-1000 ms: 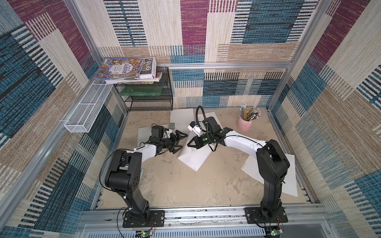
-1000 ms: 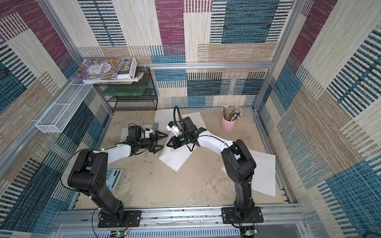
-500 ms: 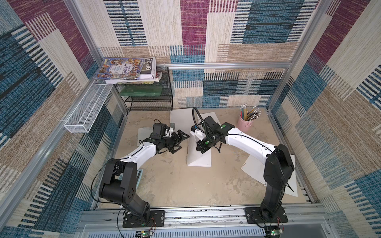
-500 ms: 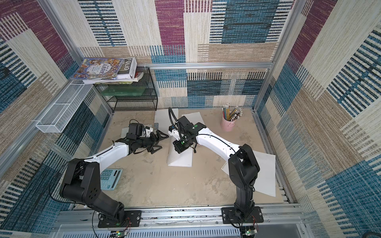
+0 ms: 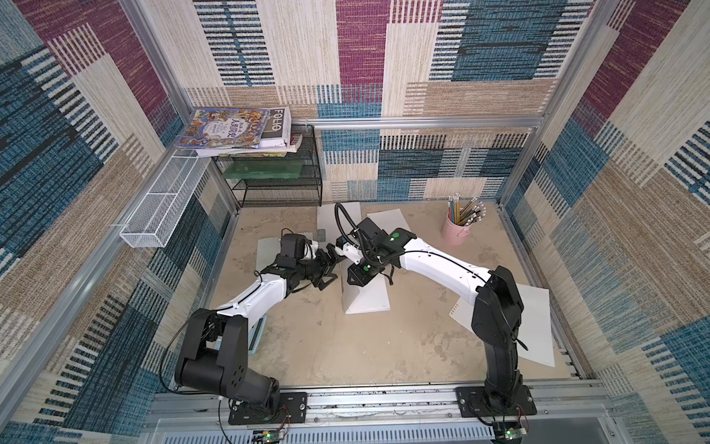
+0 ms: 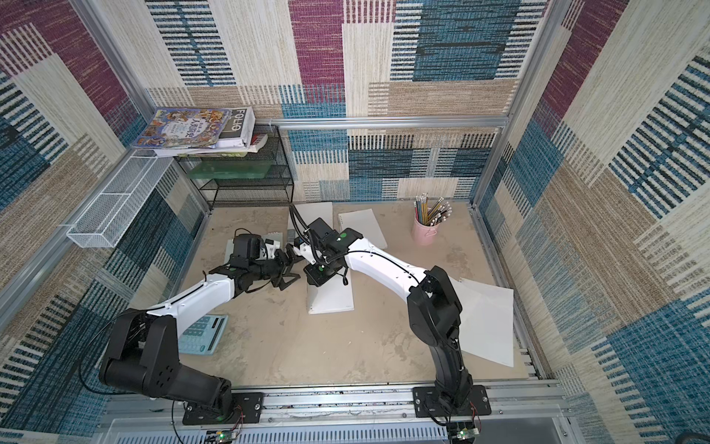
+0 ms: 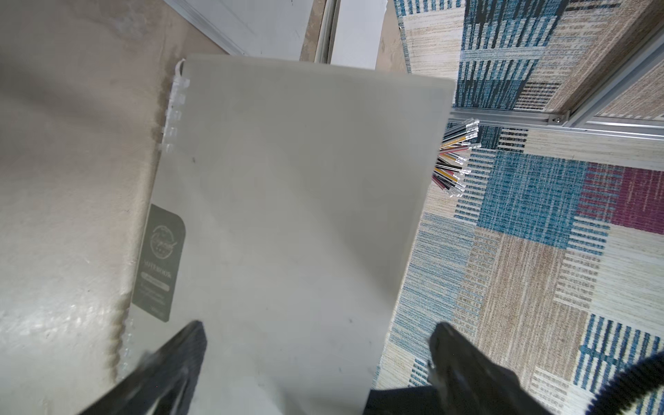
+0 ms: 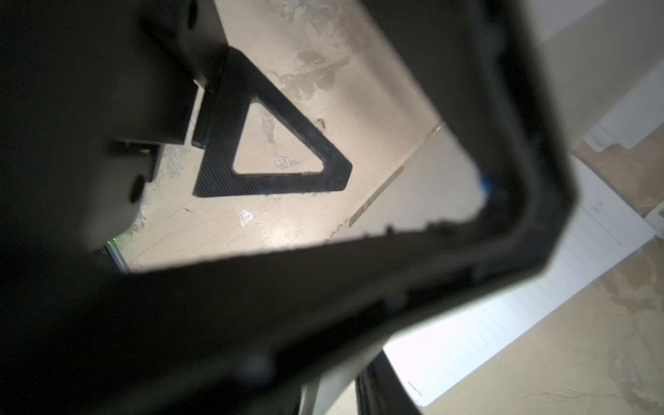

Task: Tear off pages from different notebooks
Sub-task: Open the notebook at the center of the board.

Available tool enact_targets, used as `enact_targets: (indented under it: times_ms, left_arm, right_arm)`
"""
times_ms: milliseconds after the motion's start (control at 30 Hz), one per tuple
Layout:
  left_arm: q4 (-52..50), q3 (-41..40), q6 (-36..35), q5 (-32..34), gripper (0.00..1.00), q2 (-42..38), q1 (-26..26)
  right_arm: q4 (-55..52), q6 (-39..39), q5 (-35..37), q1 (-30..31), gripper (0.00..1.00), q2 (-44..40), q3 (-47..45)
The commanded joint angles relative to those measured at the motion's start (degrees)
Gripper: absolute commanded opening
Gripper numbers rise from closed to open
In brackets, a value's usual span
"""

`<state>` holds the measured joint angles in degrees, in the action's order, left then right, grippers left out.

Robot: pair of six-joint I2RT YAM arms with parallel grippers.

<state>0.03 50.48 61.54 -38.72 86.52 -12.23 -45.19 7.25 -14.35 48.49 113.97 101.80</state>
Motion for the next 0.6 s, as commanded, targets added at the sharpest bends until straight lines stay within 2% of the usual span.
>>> enact_targets:
  times_ms: [0, 67, 200, 300, 433, 567]
  left_arm:
    - [2.51, -1.47, 1.68, -0.94, 0.94, 1.30, 0.70]
    - [3.22, -2.19, 1.82, -1.93, 0.92, 1.50, 2.02]
    - [0.42, -2.98, -0.51, -2.36, 0.91, -0.91, 5.82]
    - [-2.44, -2.98, -2.24, -2.44, 0.94, -2.94, 8.12]
    - [-2.06, -4.23, -2.52, -2.80, 0.97, -3.78, 8.98]
    - [3.00, -5.38, -0.95, -4.89, 0.98, -1.82, 9.06]
  right_arm:
    - [5.71, -1.68, -8.97, 0.64, 0.41, -1.05, -1.58]
    - [10.17, -2.04, -14.83, 0.71, 0.49, -2.07, -4.00]
    - [20.89, -1.25, -27.00, 0.67, 0.56, -3.14, -9.15]
    - [25.82, -0.30, -32.87, 0.97, 0.59, -1.84, -10.03]
    - [28.15, -0.21, -34.21, 1.17, 0.61, 0.30, -9.99]
    - [31.72, 0.35, -35.91, 0.50, 0.61, 1.08, -12.01]
